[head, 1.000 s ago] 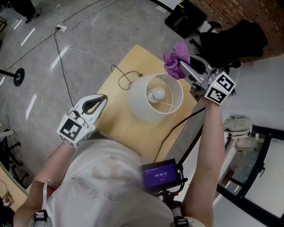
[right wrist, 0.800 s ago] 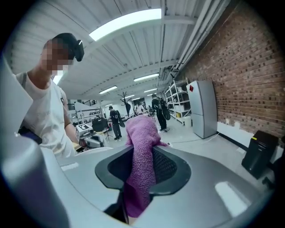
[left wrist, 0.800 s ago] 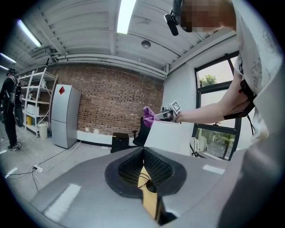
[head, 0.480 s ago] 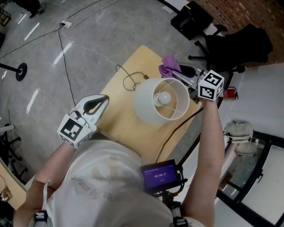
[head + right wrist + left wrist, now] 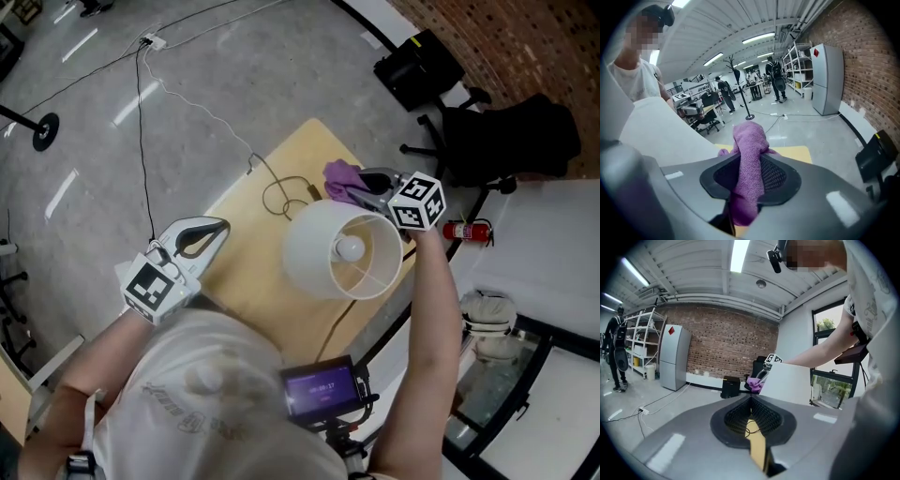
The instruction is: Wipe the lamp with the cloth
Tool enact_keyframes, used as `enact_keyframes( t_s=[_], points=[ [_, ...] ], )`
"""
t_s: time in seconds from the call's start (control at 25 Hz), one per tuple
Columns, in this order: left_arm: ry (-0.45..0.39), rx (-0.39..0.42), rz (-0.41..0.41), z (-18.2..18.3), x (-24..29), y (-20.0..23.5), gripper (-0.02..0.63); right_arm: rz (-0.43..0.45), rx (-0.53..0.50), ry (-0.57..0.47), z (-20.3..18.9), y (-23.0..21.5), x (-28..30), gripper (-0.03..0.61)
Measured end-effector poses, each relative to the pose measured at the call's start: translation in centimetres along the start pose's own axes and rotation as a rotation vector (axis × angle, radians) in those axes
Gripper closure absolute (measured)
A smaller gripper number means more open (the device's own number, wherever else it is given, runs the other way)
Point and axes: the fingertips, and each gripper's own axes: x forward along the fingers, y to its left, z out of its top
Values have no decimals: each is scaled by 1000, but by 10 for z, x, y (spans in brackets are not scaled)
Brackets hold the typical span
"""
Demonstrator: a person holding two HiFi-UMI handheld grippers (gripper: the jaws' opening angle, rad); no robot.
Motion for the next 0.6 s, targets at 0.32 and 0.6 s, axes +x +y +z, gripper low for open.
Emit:
enact_keyframes(
  t_s=[0.32,0.6],
  points=[
    [-17,-12,-21,0,2,8,612,-88,-11,14,17,-16,-27,456],
    [-74,-44,-93,2,9,7,612,-97,-130,-19,95,19,-101,456]
  ],
)
